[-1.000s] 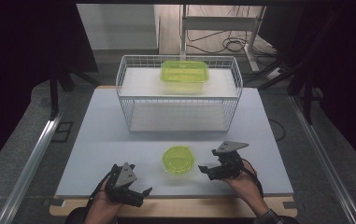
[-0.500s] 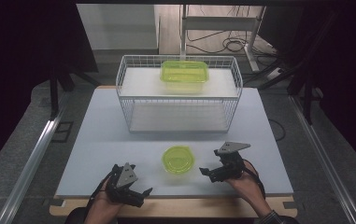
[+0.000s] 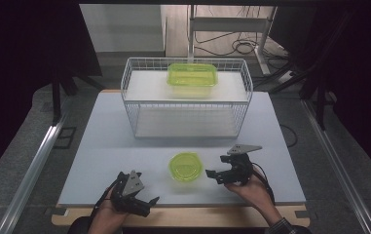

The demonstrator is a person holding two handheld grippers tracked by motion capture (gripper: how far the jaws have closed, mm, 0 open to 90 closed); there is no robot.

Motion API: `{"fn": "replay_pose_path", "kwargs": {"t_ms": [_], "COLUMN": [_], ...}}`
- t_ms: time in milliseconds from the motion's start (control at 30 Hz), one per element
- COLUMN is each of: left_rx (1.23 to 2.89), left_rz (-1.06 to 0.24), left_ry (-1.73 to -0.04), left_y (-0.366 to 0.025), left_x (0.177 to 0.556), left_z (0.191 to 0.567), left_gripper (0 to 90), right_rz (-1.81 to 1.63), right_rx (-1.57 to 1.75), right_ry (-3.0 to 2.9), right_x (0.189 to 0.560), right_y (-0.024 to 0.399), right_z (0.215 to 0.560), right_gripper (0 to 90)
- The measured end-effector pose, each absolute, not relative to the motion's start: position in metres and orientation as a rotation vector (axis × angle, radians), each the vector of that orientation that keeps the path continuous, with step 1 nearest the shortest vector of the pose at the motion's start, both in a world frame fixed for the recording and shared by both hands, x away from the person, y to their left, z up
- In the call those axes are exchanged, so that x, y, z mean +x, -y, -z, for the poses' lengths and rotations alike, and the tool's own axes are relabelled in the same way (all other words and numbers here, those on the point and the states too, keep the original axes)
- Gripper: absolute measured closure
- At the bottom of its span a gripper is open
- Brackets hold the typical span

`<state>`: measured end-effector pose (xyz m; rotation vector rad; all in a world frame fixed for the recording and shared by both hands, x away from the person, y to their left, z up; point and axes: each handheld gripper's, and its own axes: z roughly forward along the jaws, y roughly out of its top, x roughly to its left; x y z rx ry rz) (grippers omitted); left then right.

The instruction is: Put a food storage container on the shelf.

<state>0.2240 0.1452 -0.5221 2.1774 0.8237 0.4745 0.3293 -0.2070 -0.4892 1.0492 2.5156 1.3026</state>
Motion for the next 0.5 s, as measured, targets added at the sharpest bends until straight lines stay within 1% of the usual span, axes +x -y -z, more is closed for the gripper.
{"fn": "replay_pose_path", "kwargs": {"t_ms": [233,500], "left_rx": [2.18,2.181], "left_rz": [-0.478,-0.479], "left_ry": [-0.823,-0.822], "left_y": [-0.145,-0.144], "left_x": [0.224,0.224], "left_z": [0.522,0.523], "left_gripper": [2.6,2.6], "right_rz": [-1.381,-1.432], "right_rx": [1.109,1.187], "right_ry": [-2.561,-2.625], "right_x": [0.339,0.355], "right_y": [0.204,0.19], "right_z": [0.484,0.486], "right_gripper": [25.5,38.9]}}
